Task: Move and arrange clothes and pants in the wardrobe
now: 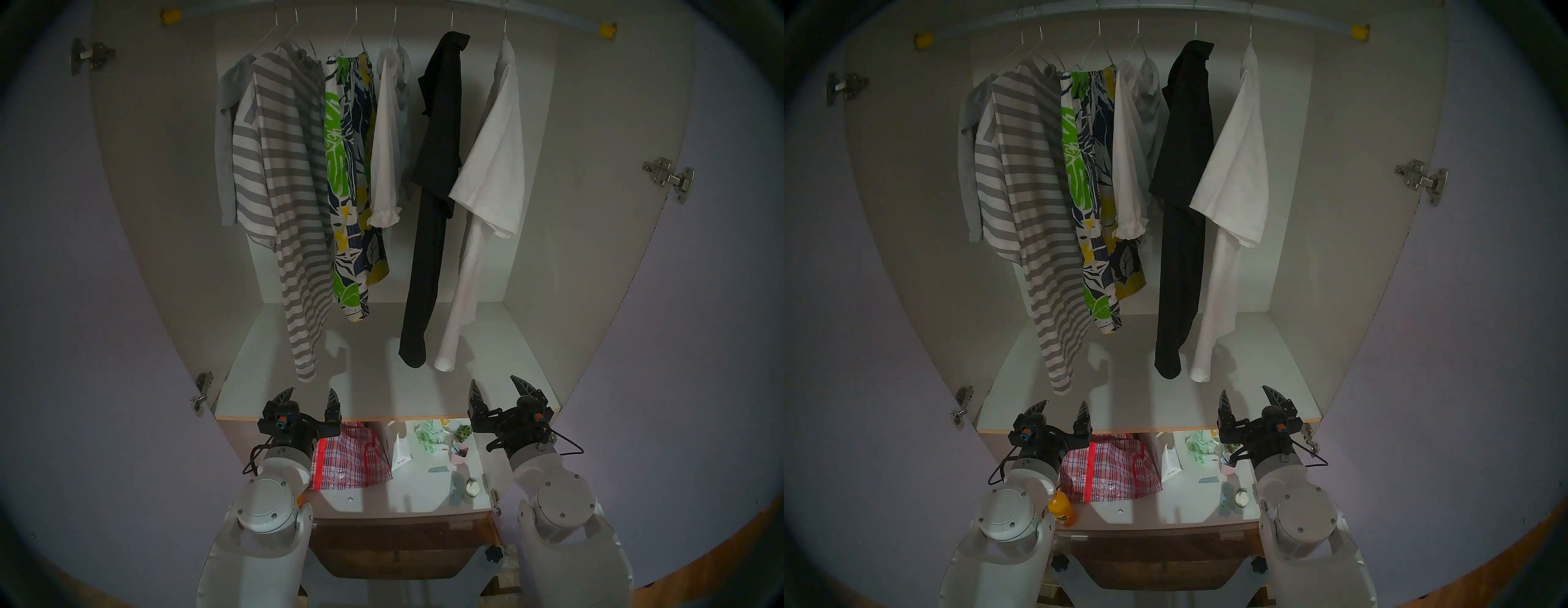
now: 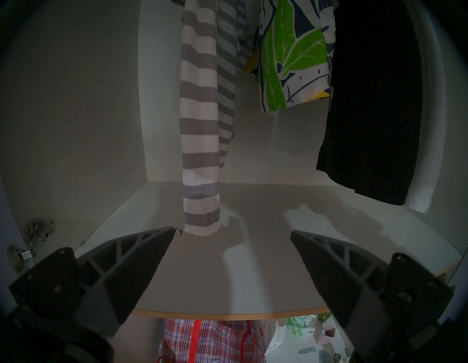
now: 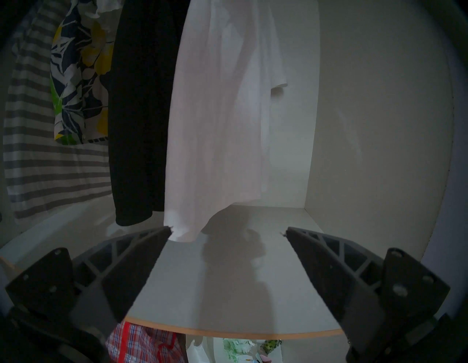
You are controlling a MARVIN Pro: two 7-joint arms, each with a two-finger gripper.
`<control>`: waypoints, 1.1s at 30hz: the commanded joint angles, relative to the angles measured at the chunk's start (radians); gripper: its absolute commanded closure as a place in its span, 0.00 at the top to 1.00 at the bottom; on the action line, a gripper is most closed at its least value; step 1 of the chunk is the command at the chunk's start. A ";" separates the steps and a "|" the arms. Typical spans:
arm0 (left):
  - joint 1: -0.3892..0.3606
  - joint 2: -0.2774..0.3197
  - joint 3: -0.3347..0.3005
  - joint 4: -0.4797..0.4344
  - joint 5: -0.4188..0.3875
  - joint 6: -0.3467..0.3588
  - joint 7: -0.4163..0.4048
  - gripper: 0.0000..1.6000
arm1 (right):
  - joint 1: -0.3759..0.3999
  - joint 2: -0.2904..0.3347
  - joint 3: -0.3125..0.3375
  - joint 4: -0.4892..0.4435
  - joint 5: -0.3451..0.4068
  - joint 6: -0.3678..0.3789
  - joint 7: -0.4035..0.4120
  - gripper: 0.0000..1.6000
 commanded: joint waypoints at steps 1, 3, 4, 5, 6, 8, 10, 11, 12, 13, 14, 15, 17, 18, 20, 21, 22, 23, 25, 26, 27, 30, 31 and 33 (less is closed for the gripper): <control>-0.007 0.001 0.002 -0.025 -0.001 -0.005 -0.004 1.00 | 0.071 0.043 0.012 0.028 0.031 -0.066 0.063 1.00; -0.007 0.001 0.002 -0.025 -0.001 -0.005 -0.004 1.00 | 0.102 0.067 0.018 0.053 0.052 -0.063 0.099 1.00; -0.007 0.001 0.002 -0.025 -0.002 -0.004 -0.004 1.00 | 0.116 0.075 0.016 0.068 0.055 -0.074 0.098 1.00; -0.007 0.001 0.002 -0.025 -0.002 -0.004 -0.004 1.00 | 0.116 0.075 0.016 0.068 0.055 -0.074 0.098 1.00; -0.007 0.001 0.002 -0.025 -0.002 -0.004 -0.004 1.00 | 0.126 0.080 0.017 0.077 0.064 -0.075 0.105 1.00; -0.007 0.001 0.002 -0.025 -0.002 -0.004 -0.004 1.00 | 0.145 0.086 0.020 0.095 0.064 -0.087 0.106 1.00; -0.007 0.001 0.002 -0.025 -0.002 -0.004 -0.004 1.00 | 0.170 0.093 0.027 0.111 0.073 -0.079 0.117 1.00; -0.007 0.001 0.002 -0.026 -0.002 -0.004 -0.004 1.00 | 0.183 0.099 0.028 0.114 0.069 -0.068 0.119 1.00; -0.007 0.001 0.002 -0.025 -0.002 -0.004 -0.004 1.00 | 0.197 0.108 0.024 0.115 0.042 -0.054 0.109 1.00; -0.007 0.001 0.002 -0.025 -0.002 -0.004 -0.004 1.00 | 0.209 0.111 0.024 0.122 0.041 -0.059 0.113 1.00; -0.007 0.001 0.002 -0.025 -0.002 -0.004 -0.003 1.00 | 0.228 0.108 0.028 0.130 0.072 -0.052 0.129 1.00; -0.007 0.001 0.002 -0.025 -0.002 -0.004 -0.003 1.00 | 0.228 0.108 0.028 0.130 0.072 -0.052 0.129 1.00; -0.007 0.001 0.003 -0.025 -0.002 -0.004 -0.003 1.00 | 0.255 0.091 0.032 0.143 0.066 -0.049 0.106 1.00; -0.007 0.001 0.003 -0.025 -0.002 -0.004 -0.003 1.00 | 0.267 0.088 0.033 0.150 0.069 -0.046 0.105 1.00; -0.007 0.001 0.003 -0.025 -0.002 -0.004 -0.003 1.00 | 0.294 0.065 0.040 0.170 0.082 -0.049 0.093 1.00; -0.007 0.001 0.003 -0.025 -0.002 -0.004 -0.003 1.00 | 0.306 0.064 0.042 0.176 0.091 -0.045 0.100 1.00; -0.007 0.001 0.003 -0.025 -0.002 -0.004 -0.003 1.00 | 0.316 0.061 0.044 0.180 0.089 -0.042 0.103 1.00; -0.007 0.001 0.003 -0.025 -0.002 -0.004 -0.003 1.00 | 0.326 0.063 0.043 0.183 0.091 -0.038 0.109 1.00; -0.007 0.001 0.003 -0.025 -0.002 -0.004 -0.003 1.00 | 0.343 0.055 0.046 0.186 0.110 -0.028 0.116 1.00; -0.007 0.001 0.003 -0.025 -0.002 -0.004 -0.003 1.00 | 0.351 0.046 0.050 0.187 0.120 -0.022 0.112 1.00; -0.007 0.001 0.003 -0.025 -0.002 -0.004 -0.003 1.00 | 0.364 0.029 0.056 0.189 0.136 -0.004 0.099 1.00; -0.007 0.001 0.003 -0.025 -0.002 -0.004 -0.003 1.00 | 0.400 0.034 0.054 0.198 0.131 0.019 0.100 1.00; -0.007 0.001 0.003 -0.025 -0.002 -0.004 -0.003 1.00 | 0.411 0.034 0.054 0.198 0.131 0.028 0.098 1.00; -0.007 0.001 0.003 -0.025 -0.002 -0.004 -0.003 1.00 | 0.431 0.038 0.057 0.194 0.146 0.054 0.109 1.00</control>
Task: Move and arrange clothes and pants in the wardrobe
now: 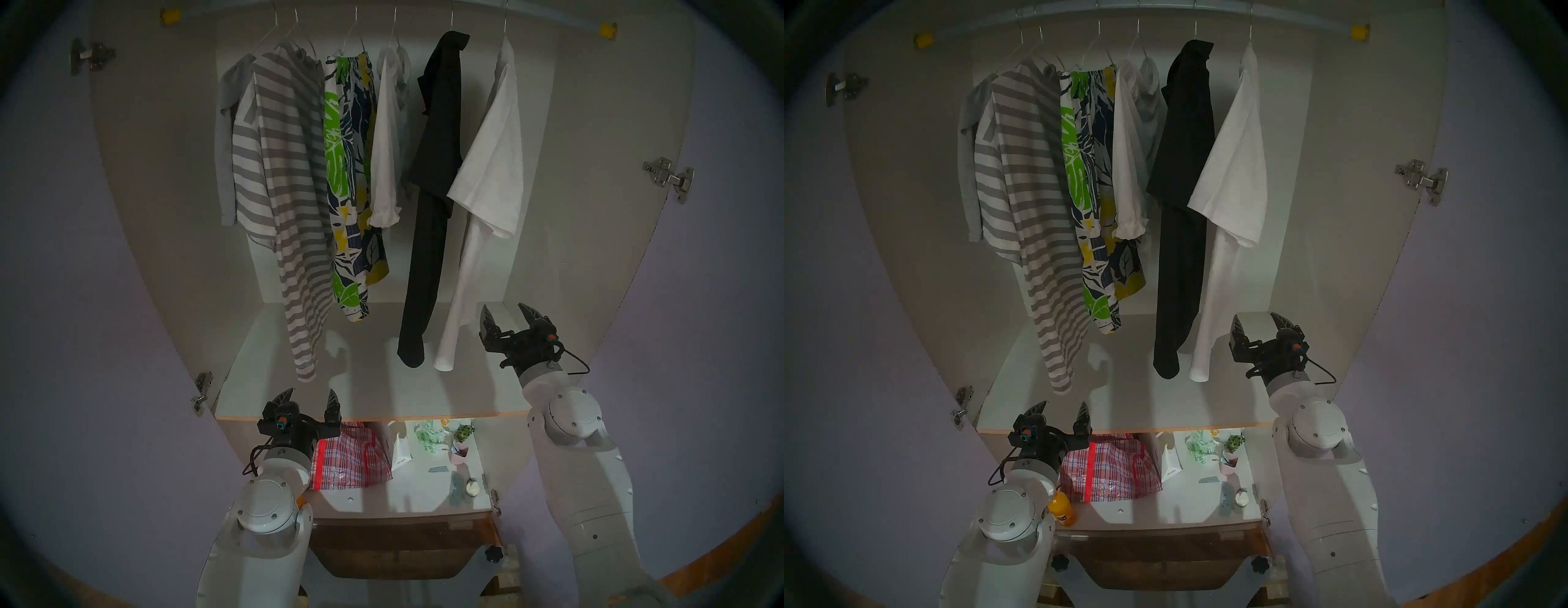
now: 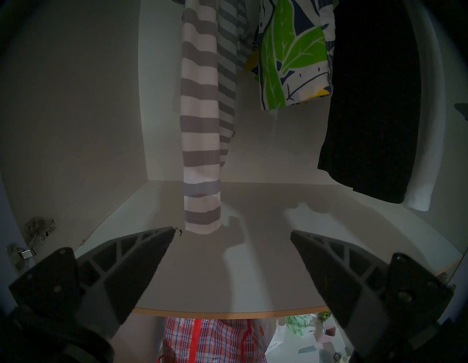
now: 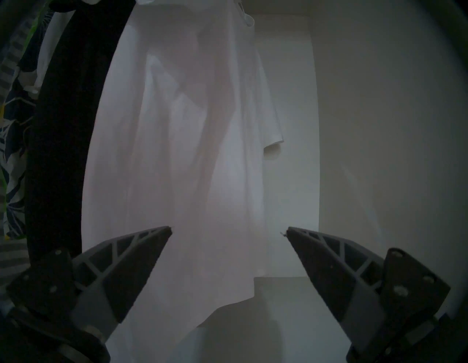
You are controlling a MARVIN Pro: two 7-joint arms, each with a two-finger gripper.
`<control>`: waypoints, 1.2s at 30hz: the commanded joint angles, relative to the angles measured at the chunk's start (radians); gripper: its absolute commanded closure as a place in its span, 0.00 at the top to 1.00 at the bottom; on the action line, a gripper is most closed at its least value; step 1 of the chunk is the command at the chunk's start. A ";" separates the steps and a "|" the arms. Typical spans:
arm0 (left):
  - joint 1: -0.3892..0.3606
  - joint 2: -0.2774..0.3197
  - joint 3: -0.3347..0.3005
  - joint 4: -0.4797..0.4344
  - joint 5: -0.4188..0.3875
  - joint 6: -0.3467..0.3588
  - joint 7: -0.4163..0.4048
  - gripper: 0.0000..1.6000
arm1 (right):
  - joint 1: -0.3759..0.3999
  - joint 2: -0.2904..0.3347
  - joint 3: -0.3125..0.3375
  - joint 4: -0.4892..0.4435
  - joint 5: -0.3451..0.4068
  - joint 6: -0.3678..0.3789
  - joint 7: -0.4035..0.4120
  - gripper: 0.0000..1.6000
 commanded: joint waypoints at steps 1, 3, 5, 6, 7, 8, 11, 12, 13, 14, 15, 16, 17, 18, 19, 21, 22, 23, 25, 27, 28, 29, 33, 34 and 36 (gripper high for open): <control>-0.008 0.000 0.002 -0.026 -0.002 -0.005 -0.004 1.00 | 0.035 0.002 0.008 -0.029 0.028 0.065 0.007 1.00; -0.008 0.000 0.002 -0.025 -0.002 -0.005 -0.004 1.00 | 0.055 0.000 0.019 -0.041 0.048 0.121 0.007 1.00; -0.008 0.000 0.002 -0.025 -0.002 -0.005 -0.004 1.00 | 0.075 0.007 0.027 -0.045 0.049 0.144 0.008 1.00; -0.008 0.000 0.002 -0.025 -0.002 -0.005 -0.004 1.00 | 0.085 0.009 0.032 -0.047 0.051 0.159 0.011 1.00; -0.009 0.000 0.003 -0.025 -0.002 -0.005 -0.004 1.00 | 0.095 0.011 0.038 -0.049 0.056 0.176 0.014 1.00; -0.009 0.000 0.003 -0.025 -0.002 -0.005 -0.004 1.00 | 0.104 0.011 0.043 -0.048 0.063 0.188 0.017 1.00; -0.008 0.001 0.003 -0.025 -0.002 -0.005 -0.004 1.00 | 0.138 -0.001 0.050 -0.023 0.053 0.205 -0.007 1.00; -0.008 0.001 0.003 -0.025 -0.002 -0.005 -0.004 1.00 | 0.147 0.000 0.050 -0.012 0.053 0.204 -0.003 1.00; -0.008 0.001 0.003 -0.025 -0.002 -0.005 -0.004 1.00 | 0.160 0.000 0.053 0.000 0.065 0.206 0.007 1.00; -0.008 0.001 0.003 -0.026 -0.002 -0.005 -0.004 1.00 | 0.169 0.002 0.053 0.007 0.065 0.204 0.011 1.00; -0.008 0.001 0.003 -0.026 -0.002 -0.005 -0.004 1.00 | 0.183 0.007 0.051 0.026 0.069 0.181 0.028 1.00; -0.008 0.001 0.003 -0.026 -0.002 -0.005 -0.004 1.00 | 0.193 0.009 0.048 0.040 0.057 0.152 0.026 1.00; -0.008 0.001 0.003 -0.025 -0.002 -0.005 -0.004 1.00 | 0.204 0.026 0.038 0.060 0.038 0.102 0.062 1.00; -0.008 0.001 0.003 -0.025 -0.002 -0.005 -0.004 1.00 | 0.214 0.030 0.030 0.074 0.028 0.094 0.058 1.00; -0.008 0.001 0.003 -0.025 -0.002 -0.005 -0.004 1.00 | 0.231 0.031 0.022 0.102 0.011 0.067 0.050 1.00; -0.008 0.001 0.003 -0.025 -0.002 -0.005 -0.004 1.00 | 0.267 0.057 -0.001 0.173 0.012 -0.018 0.096 1.00; -0.008 0.001 0.003 -0.025 -0.002 -0.005 -0.004 1.00 | 0.278 0.058 -0.010 0.189 -0.014 -0.037 0.073 1.00; -0.008 0.001 0.003 -0.025 -0.002 -0.005 -0.004 1.00 | 0.291 0.067 -0.020 0.207 -0.012 -0.061 0.091 1.00; -0.008 0.001 0.003 -0.025 -0.002 -0.005 -0.004 1.00 | 0.305 0.071 -0.027 0.206 0.018 -0.022 0.103 1.00; -0.008 0.001 0.003 -0.025 -0.002 -0.005 -0.004 1.00 | 0.301 0.069 -0.038 0.196 -0.013 -0.052 0.074 1.00; -0.008 0.001 0.003 -0.025 -0.002 -0.005 -0.004 1.00 | 0.297 0.075 -0.043 0.183 -0.002 -0.021 0.095 1.00; -0.008 0.001 0.003 -0.025 -0.002 -0.005 -0.004 1.00 | 0.284 0.061 -0.040 0.158 -0.004 0.021 0.063 1.00; -0.008 0.001 0.003 -0.026 -0.002 -0.005 -0.004 1.00 | 0.273 0.054 -0.038 0.126 -0.002 0.086 0.058 1.00; -0.008 0.001 0.003 -0.026 -0.002 -0.005 -0.004 1.00 | 0.273 0.054 -0.037 0.124 -0.003 0.093 0.057 1.00; -0.008 0.001 0.003 -0.025 -0.002 -0.005 -0.004 1.00 | 0.273 0.053 -0.036 0.121 -0.004 0.100 0.057 1.00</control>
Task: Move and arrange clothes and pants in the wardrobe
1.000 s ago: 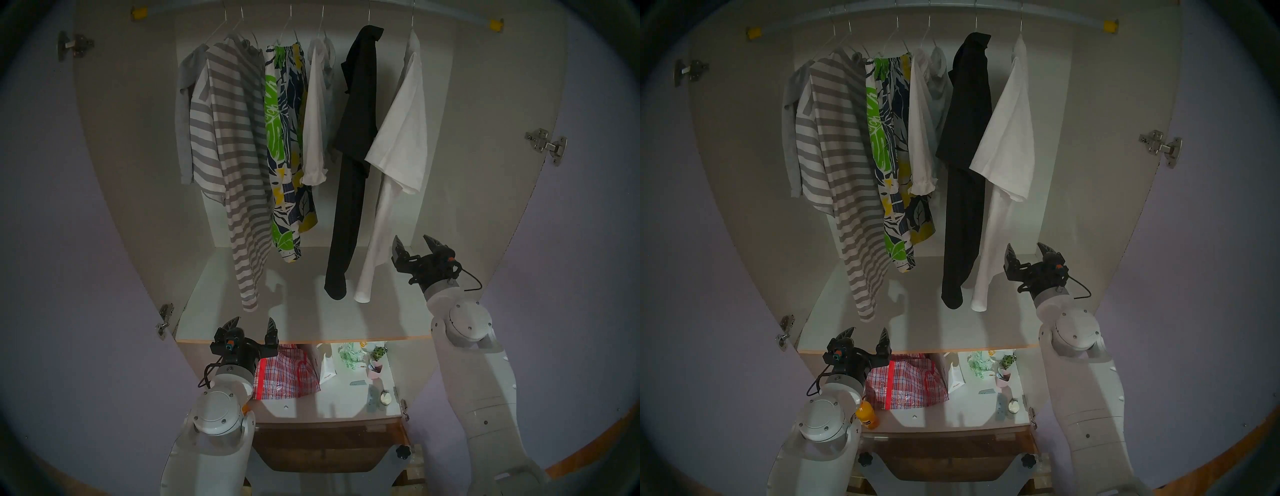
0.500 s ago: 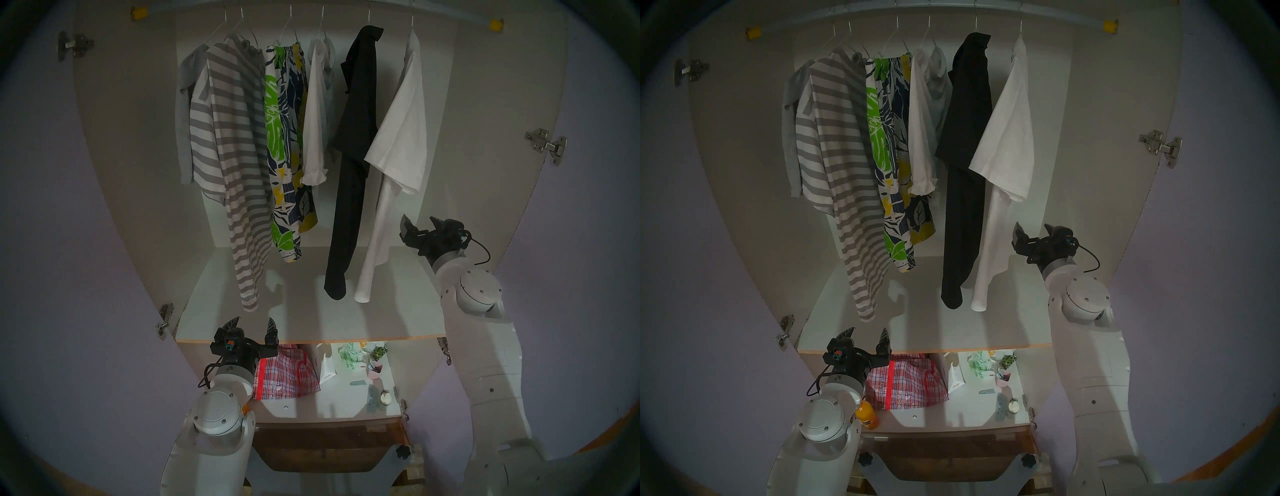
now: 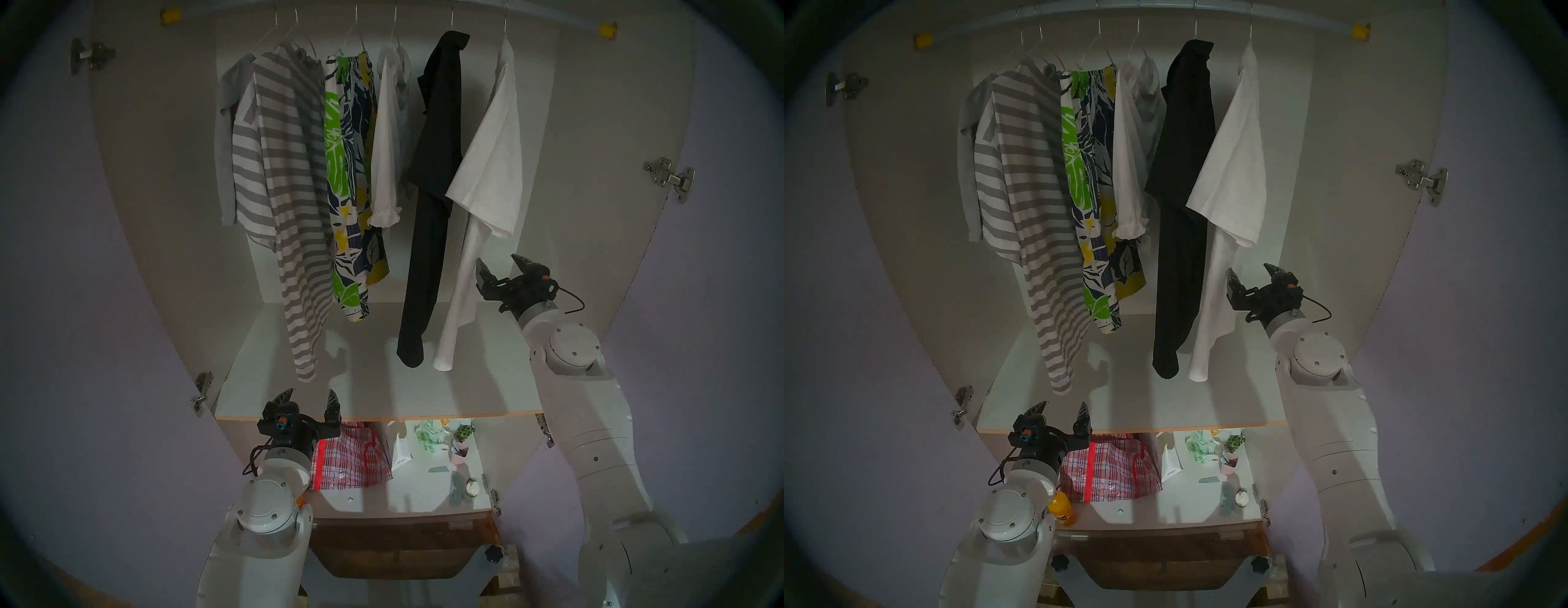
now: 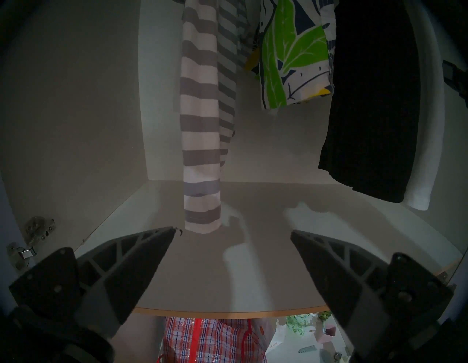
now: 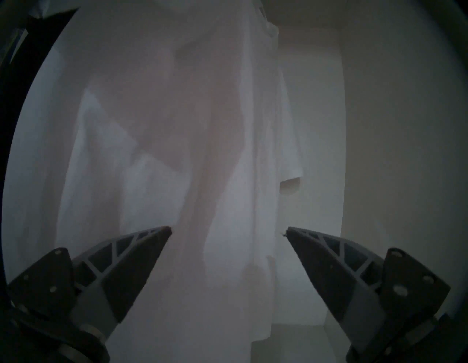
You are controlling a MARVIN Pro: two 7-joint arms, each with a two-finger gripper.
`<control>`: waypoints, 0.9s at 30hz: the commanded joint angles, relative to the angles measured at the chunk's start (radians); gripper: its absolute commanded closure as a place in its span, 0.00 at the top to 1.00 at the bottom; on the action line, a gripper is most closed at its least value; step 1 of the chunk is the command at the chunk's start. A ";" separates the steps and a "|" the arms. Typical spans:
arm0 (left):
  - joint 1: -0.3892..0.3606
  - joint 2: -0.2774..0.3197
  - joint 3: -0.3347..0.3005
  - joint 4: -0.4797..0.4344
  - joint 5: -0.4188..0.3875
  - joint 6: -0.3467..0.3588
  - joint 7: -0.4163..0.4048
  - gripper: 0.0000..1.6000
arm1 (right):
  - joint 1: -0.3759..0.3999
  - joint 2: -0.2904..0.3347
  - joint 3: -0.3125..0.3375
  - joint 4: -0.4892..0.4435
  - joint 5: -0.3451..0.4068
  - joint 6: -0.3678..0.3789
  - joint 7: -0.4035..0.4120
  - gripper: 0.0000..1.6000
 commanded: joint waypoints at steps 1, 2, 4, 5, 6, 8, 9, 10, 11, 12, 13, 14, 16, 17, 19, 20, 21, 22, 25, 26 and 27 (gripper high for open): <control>-0.008 0.000 0.003 -0.026 -0.002 -0.005 -0.005 1.00 | 0.009 -0.005 0.005 -0.045 0.003 -0.008 -0.008 1.00; -0.008 0.000 0.003 -0.026 -0.002 -0.005 -0.005 1.00 | 0.009 -0.005 0.006 -0.045 0.002 -0.007 -0.008 1.00; -0.008 0.000 0.003 -0.026 -0.002 -0.005 -0.005 1.00 | 0.008 -0.005 0.005 -0.046 0.002 -0.006 -0.009 1.00; -0.008 0.000 0.003 -0.026 -0.002 -0.005 -0.005 1.00 | 0.008 -0.005 0.005 -0.046 0.002 -0.006 -0.009 1.00; -0.008 0.000 0.003 -0.026 -0.002 -0.005 -0.005 1.00 | 0.008 -0.005 0.005 -0.046 0.002 -0.006 -0.009 1.00; -0.008 0.000 0.003 -0.026 -0.002 -0.005 -0.005 1.00 | 0.008 -0.005 0.005 -0.047 0.002 -0.006 -0.010 1.00; -0.008 0.000 0.003 -0.026 -0.002 -0.005 -0.005 1.00 | 0.008 -0.005 0.005 -0.047 0.002 -0.006 -0.010 1.00; -0.008 0.000 0.003 -0.026 -0.002 -0.005 -0.005 1.00 | 0.008 -0.005 0.005 -0.047 0.002 -0.006 -0.010 1.00; -0.008 0.000 0.003 -0.026 -0.002 -0.005 -0.005 1.00 | 0.008 -0.005 0.005 -0.047 0.002 -0.006 -0.010 1.00; -0.008 0.000 0.003 -0.026 -0.002 -0.005 -0.005 1.00 | 0.008 -0.005 0.005 -0.047 0.002 -0.006 -0.010 1.00; -0.008 0.000 0.003 -0.026 -0.002 -0.005 -0.005 1.00 | 0.008 -0.005 0.005 -0.047 0.002 -0.006 -0.011 1.00; -0.008 0.000 0.003 -0.026 -0.002 -0.005 -0.005 1.00 | 0.007 -0.005 0.005 -0.047 0.002 -0.006 -0.011 1.00; -0.008 0.000 0.003 -0.026 -0.002 -0.005 -0.005 1.00 | 0.007 -0.005 0.005 -0.047 0.003 -0.006 -0.011 1.00; -0.008 0.000 0.003 -0.026 -0.002 -0.005 -0.005 1.00 | 0.007 -0.005 0.005 -0.047 0.003 -0.006 -0.011 1.00; -0.008 0.000 0.003 -0.026 -0.002 -0.005 -0.005 1.00 | 0.007 -0.004 0.005 -0.048 0.003 -0.006 -0.011 1.00; -0.008 0.000 0.003 -0.026 -0.002 -0.005 -0.005 1.00 | 0.007 -0.004 0.005 -0.048 0.003 -0.006 -0.011 1.00; -0.008 0.000 0.003 -0.026 -0.002 -0.005 -0.005 1.00 | 0.007 -0.004 0.004 -0.048 0.003 -0.006 -0.011 1.00; -0.008 0.000 0.003 -0.026 -0.002 -0.005 -0.005 1.00 | 0.007 -0.004 0.004 -0.048 0.003 -0.006 -0.011 1.00; -0.008 0.000 0.003 -0.026 -0.002 -0.005 -0.005 1.00 | 0.007 -0.004 0.004 -0.048 0.003 -0.006 -0.011 1.00; -0.008 0.000 0.003 -0.026 -0.002 -0.005 -0.005 1.00 | 0.007 -0.004 0.004 -0.048 0.003 -0.005 -0.011 1.00; -0.008 0.000 0.003 -0.026 -0.002 -0.005 -0.005 1.00 | 0.007 -0.004 0.004 -0.048 0.003 -0.005 -0.011 1.00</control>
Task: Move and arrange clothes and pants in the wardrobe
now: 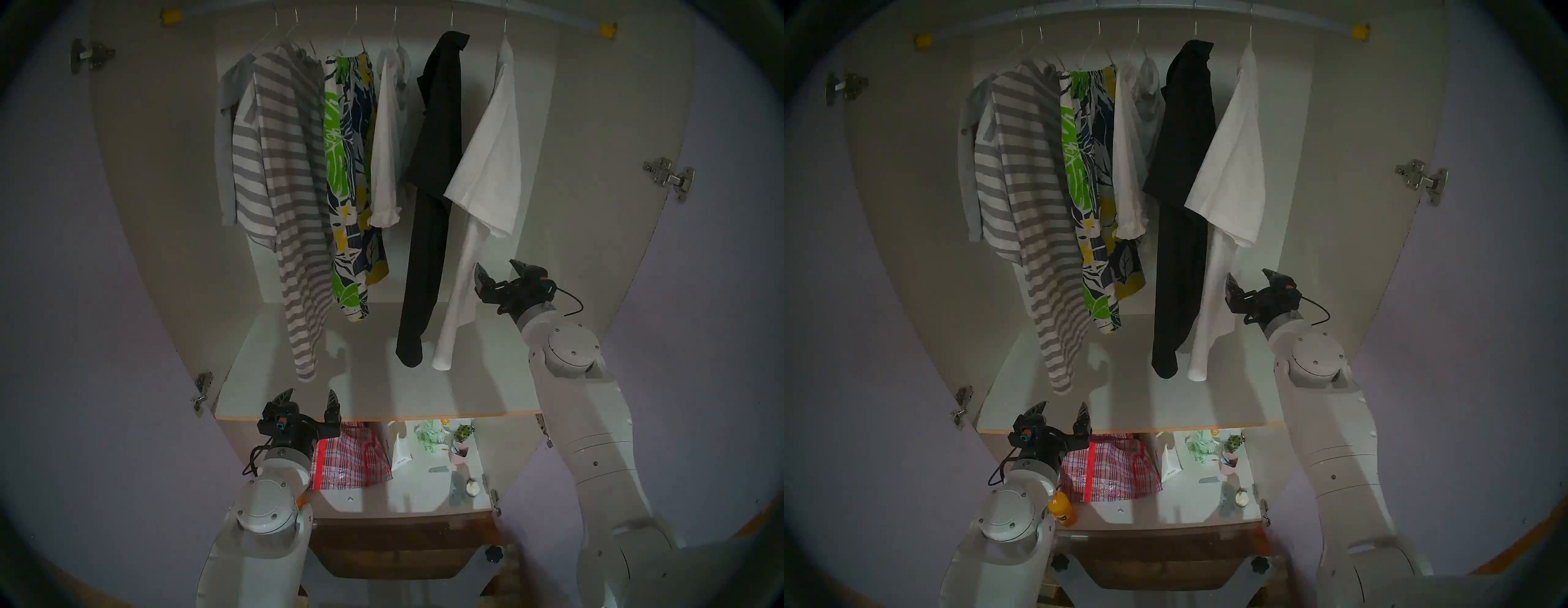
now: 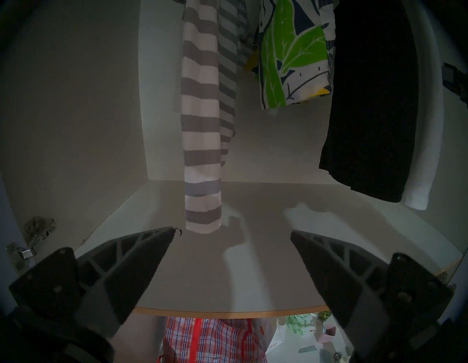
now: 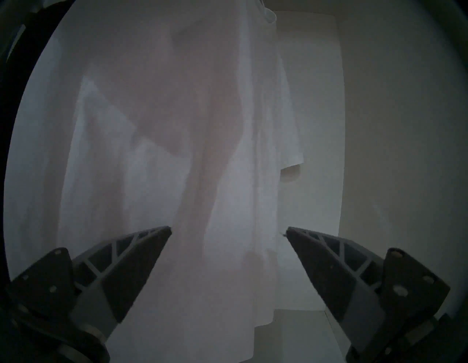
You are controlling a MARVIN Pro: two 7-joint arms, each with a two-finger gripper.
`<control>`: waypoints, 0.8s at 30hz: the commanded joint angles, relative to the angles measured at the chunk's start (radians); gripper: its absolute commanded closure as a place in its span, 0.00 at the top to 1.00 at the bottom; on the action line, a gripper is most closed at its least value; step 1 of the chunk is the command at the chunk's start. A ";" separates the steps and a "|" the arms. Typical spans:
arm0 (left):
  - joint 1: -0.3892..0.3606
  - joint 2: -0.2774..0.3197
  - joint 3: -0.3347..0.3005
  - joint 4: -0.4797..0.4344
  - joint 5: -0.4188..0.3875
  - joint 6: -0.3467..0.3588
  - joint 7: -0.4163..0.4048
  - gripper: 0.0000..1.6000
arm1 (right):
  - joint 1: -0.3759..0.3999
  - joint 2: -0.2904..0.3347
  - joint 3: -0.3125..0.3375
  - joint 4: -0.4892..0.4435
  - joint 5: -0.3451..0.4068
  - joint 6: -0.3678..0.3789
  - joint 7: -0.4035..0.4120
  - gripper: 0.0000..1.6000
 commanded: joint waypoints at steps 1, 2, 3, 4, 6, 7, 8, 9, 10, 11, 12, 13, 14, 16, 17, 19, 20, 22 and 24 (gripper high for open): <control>-0.008 0.000 0.003 -0.026 -0.002 -0.005 -0.005 1.00 | 0.019 -0.001 0.002 -0.029 0.003 -0.008 0.001 1.00; -0.008 0.000 0.003 -0.026 -0.002 -0.005 -0.005 1.00 | 0.019 -0.001 0.002 -0.029 0.003 -0.008 0.001 1.00; -0.008 0.000 0.003 -0.026 -0.002 -0.005 -0.005 1.00 | 0.019 -0.001 0.002 -0.029 0.003 -0.008 0.001 1.00; -0.008 0.000 0.003 -0.026 -0.002 -0.005 -0.005 1.00 | 0.019 -0.001 0.002 -0.029 0.003 -0.008 0.001 1.00; -0.008 0.000 0.003 -0.026 -0.002 -0.005 -0.005 1.00 | 0.019 -0.001 0.002 -0.029 0.003 -0.008 0.001 1.00; -0.008 0.000 0.003 -0.026 -0.002 -0.005 -0.005 1.00 | 0.019 -0.001 0.002 -0.029 0.003 -0.008 0.001 1.00; -0.008 0.000 0.003 -0.026 -0.002 -0.005 -0.005 1.00 | 0.019 -0.001 0.002 -0.029 0.003 -0.008 0.001 1.00; -0.008 0.000 0.003 -0.026 -0.002 -0.005 -0.005 1.00 | 0.019 -0.001 0.002 -0.029 0.003 -0.008 0.001 1.00; -0.008 0.000 0.003 -0.026 -0.002 -0.005 -0.005 1.00 | 0.019 -0.001 0.002 -0.029 0.003 -0.008 0.001 1.00; -0.008 0.000 0.003 -0.026 -0.002 -0.005 -0.005 1.00 | 0.019 -0.001 0.002 -0.029 0.003 -0.008 0.001 1.00; -0.008 0.000 0.003 -0.026 -0.002 -0.005 -0.005 1.00 | 0.019 -0.001 0.002 -0.029 0.003 -0.008 0.001 1.00; -0.008 0.000 0.003 -0.026 -0.002 -0.005 -0.005 1.00 | 0.021 -0.007 0.004 -0.033 0.007 0.008 -0.007 1.00; -0.009 0.000 0.003 -0.026 -0.002 -0.005 -0.005 1.00 | 0.031 -0.019 0.009 -0.031 0.008 0.018 -0.026 1.00; -0.009 0.000 0.003 -0.025 -0.002 -0.005 -0.004 1.00 | 0.057 -0.024 0.011 -0.018 -0.011 0.021 -0.055 1.00; -0.009 0.000 0.003 -0.025 -0.002 -0.005 -0.004 1.00 | 0.070 -0.028 0.016 -0.010 -0.004 0.023 -0.058 1.00; -0.009 0.000 0.003 -0.024 -0.002 -0.006 -0.004 1.00 | 0.100 -0.034 0.029 0.003 0.004 0.014 -0.077 1.00; -0.009 0.000 0.003 -0.024 -0.001 -0.006 -0.004 1.00 | 0.117 -0.034 0.037 0.009 0.010 0.013 -0.077 1.00; -0.009 0.000 0.003 -0.025 -0.002 -0.006 -0.004 1.00 | 0.149 -0.023 0.045 0.031 0.011 0.005 -0.069 1.00; -0.009 0.000 0.003 -0.025 -0.002 -0.005 -0.004 1.00 | 0.182 -0.007 0.052 0.058 0.015 -0.013 -0.050 1.00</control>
